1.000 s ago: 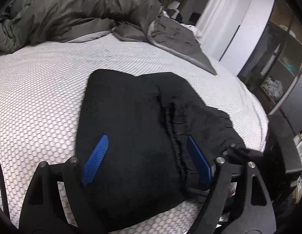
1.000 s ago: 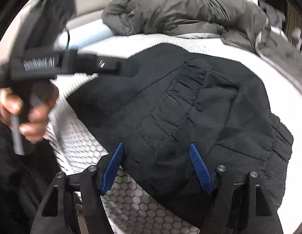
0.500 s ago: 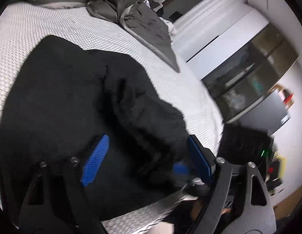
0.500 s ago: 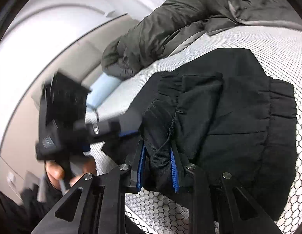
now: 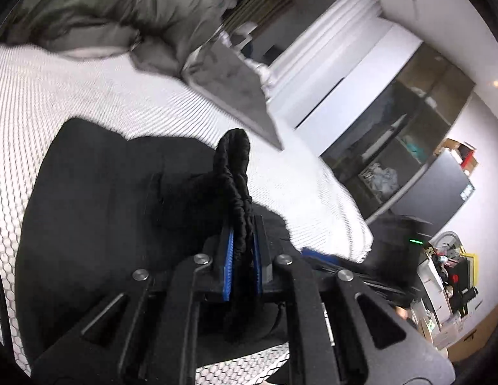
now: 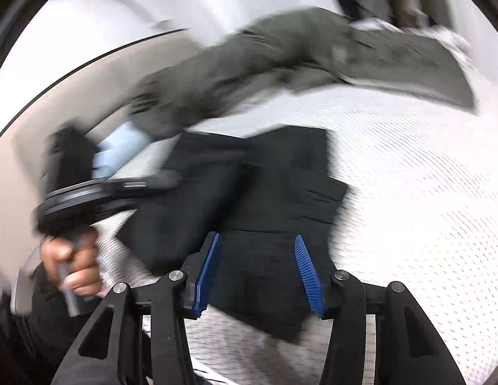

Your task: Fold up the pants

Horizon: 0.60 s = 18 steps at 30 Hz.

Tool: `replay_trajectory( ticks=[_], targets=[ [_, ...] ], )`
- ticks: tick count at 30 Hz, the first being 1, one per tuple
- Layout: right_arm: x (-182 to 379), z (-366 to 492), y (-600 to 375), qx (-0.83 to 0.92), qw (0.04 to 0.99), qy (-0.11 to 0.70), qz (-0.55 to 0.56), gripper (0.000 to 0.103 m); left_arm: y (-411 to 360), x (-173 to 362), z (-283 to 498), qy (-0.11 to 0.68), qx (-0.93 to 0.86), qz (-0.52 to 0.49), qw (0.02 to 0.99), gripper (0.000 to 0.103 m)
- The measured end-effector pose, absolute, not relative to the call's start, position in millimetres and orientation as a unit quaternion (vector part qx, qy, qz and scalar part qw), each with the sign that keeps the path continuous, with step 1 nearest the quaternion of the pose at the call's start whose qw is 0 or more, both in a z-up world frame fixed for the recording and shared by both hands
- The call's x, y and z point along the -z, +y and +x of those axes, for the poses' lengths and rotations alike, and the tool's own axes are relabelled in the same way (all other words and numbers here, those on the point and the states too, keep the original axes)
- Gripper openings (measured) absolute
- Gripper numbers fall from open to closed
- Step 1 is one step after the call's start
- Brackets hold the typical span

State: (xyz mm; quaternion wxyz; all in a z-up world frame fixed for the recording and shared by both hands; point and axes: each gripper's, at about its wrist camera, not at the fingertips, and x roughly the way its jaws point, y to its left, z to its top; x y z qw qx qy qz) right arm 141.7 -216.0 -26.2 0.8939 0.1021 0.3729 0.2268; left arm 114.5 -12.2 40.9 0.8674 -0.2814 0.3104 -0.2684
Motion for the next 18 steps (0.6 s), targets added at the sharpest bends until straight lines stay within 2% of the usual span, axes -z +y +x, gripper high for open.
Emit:
replay_trajectory(
  ticks=[4, 6, 8, 10, 13, 15, 16, 18],
  targets=[
    [45.2, 167.8, -227.0, -0.224, 0.876, 0.394, 0.163, 0.048, 1.1, -52.5, 113.3, 0.292, 0.268, -0.293, 0.870, 0.007],
    [45.7, 180.6, -223.4, -0.207, 0.883, 0.388, 0.162, 0.034, 9.8, -52.3, 114.3, 0.290, 0.261, -0.306, 0.868, 0.007],
    [34.9, 183.2, -215.1, -0.193, 0.902, 0.365, 0.128, 0.010, 16.7, -51.9, 115.7, 0.290, 0.255, -0.314, 0.867, 0.007],
    [21.1, 182.0, -206.7, -0.199, 0.909, 0.347, 0.117, 0.008, 21.6, -51.1, 114.7, 0.290, 0.253, -0.318, 0.866, 0.007],
    [7.5, 181.6, -208.9, -0.197, 0.919, 0.327, 0.099, 0.007, 24.7, -52.0, 113.1, 0.289, 0.251, -0.315, 0.868, 0.007],
    [23.3, 193.5, -213.9, -0.170, 0.911, 0.366, 0.085, 0.008, 24.9, -52.7, 109.5, 0.290, 0.251, -0.312, 0.870, 0.007],
    [36.2, 202.0, -212.5, -0.156, 0.904, 0.393, 0.068, 0.011, 23.9, -52.6, 106.4, 0.291, 0.250, -0.311, 0.869, 0.007],
    [42.7, 212.1, -210.3, -0.117, 0.905, 0.406, 0.052, 0.026, 20.5, -51.3, 107.7, 0.296, 0.250, -0.311, 0.868, 0.007]
  ],
)
